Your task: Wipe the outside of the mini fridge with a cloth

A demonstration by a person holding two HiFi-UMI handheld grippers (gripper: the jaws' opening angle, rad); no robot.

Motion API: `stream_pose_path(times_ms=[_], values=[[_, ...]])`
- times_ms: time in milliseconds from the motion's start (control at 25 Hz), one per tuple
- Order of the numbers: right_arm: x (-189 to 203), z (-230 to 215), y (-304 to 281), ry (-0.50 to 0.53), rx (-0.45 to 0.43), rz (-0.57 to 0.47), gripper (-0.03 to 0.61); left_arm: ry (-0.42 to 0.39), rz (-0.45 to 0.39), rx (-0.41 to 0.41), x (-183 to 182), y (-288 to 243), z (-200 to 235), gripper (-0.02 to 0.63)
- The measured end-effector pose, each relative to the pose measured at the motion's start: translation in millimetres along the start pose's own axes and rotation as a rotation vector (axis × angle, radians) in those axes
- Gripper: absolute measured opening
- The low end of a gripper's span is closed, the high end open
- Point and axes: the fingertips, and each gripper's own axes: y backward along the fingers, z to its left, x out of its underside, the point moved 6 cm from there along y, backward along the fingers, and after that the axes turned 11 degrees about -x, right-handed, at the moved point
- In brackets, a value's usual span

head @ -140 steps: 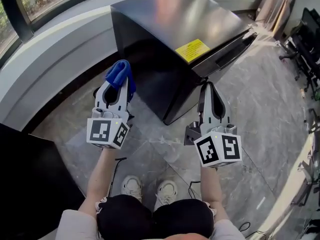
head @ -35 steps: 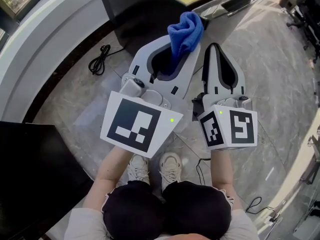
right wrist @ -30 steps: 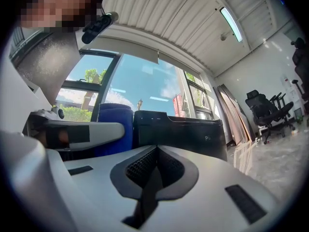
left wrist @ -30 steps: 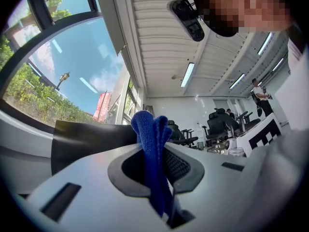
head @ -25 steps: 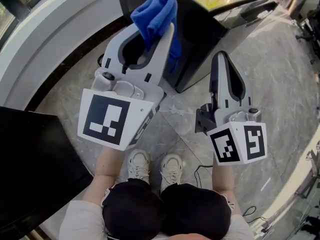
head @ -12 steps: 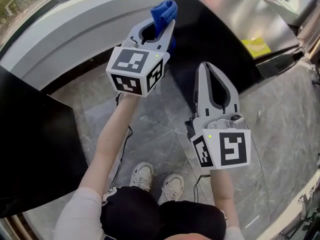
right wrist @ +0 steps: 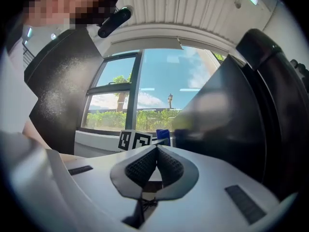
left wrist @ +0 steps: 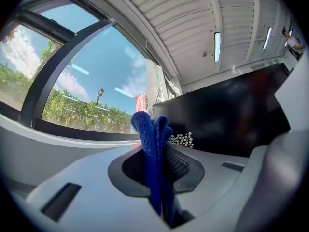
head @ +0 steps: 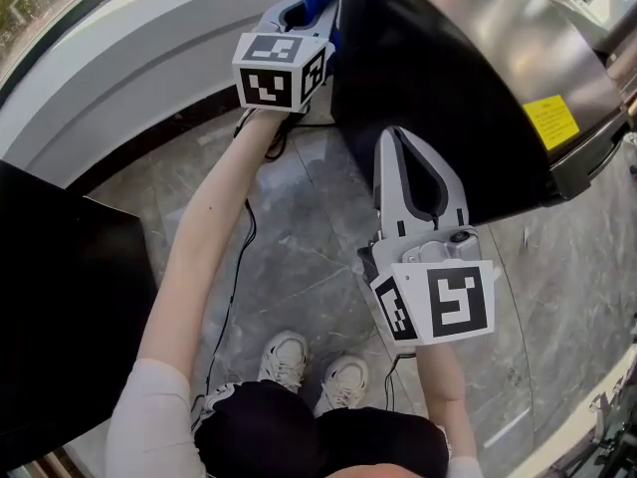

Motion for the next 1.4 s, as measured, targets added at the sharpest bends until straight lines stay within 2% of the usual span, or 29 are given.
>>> stream_pose_path(times_ms=[400,560,1080,1240,1400], values=[[15,-13,-10,0.002,0.020,0.031,0.011,-0.018,0.032,0.009,23,-15,2,0.057],[16,-12,-11,0.009,0.015,0.035,0.011,0.021,0.044,0.024,29,-18,-2,0.057],[16,-2,-8,0.058,-0.006,0.035,0.011,0.043,0.014,0.075,25,-11,-15,0.057],[11,-1,-4,0.072,0.006,0.028,0.011,0.088,0.017,0.087,22,-3,-23,0.058],[6,2,3,0.094,0.020,0.026,0.011,0.080,0.012,0.098,20,12,-37,0.058]])
